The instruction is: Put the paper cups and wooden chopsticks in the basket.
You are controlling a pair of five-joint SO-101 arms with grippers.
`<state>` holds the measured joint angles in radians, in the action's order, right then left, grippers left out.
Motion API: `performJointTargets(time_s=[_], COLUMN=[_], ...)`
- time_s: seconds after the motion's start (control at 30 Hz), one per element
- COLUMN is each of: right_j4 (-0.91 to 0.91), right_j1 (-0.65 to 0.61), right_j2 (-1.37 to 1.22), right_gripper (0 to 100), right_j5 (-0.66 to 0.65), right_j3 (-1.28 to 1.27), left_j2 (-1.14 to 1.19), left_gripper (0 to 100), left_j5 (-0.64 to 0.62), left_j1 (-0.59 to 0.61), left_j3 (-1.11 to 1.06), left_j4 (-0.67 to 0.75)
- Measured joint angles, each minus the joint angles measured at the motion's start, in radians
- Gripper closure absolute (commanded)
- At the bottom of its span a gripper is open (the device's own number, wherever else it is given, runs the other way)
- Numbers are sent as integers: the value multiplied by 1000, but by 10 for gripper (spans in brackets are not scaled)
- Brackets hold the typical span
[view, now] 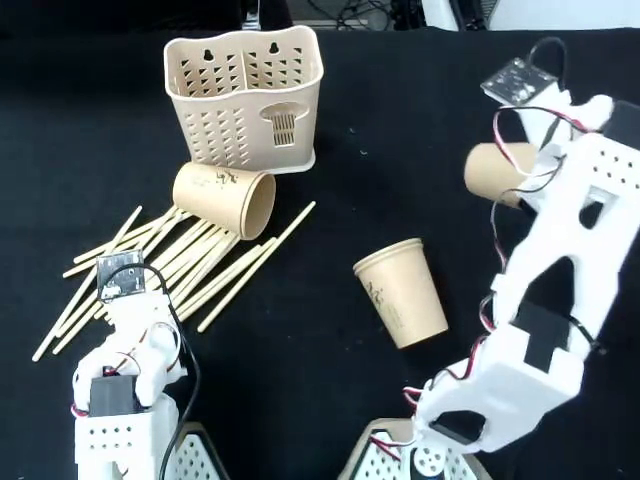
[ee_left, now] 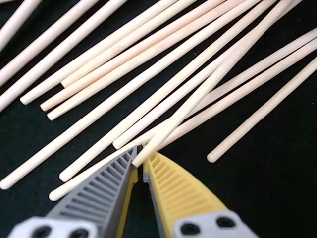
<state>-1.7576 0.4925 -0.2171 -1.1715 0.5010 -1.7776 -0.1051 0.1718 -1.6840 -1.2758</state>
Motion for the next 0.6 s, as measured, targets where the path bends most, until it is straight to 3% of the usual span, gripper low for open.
performJointTargets(time_s=[0.2,0.6], right_j4=[0,0], right_j1=[94,98], right_j2=[0,68], right_gripper=[986,986], right_j5=[-74,-81], right_j3=[-17,-281], left_j2=[0,0], left_gripper=[967,967], left_j5=[0,0], left_j1=[0,0], left_j3=[0,0], left_j4=[0,0])
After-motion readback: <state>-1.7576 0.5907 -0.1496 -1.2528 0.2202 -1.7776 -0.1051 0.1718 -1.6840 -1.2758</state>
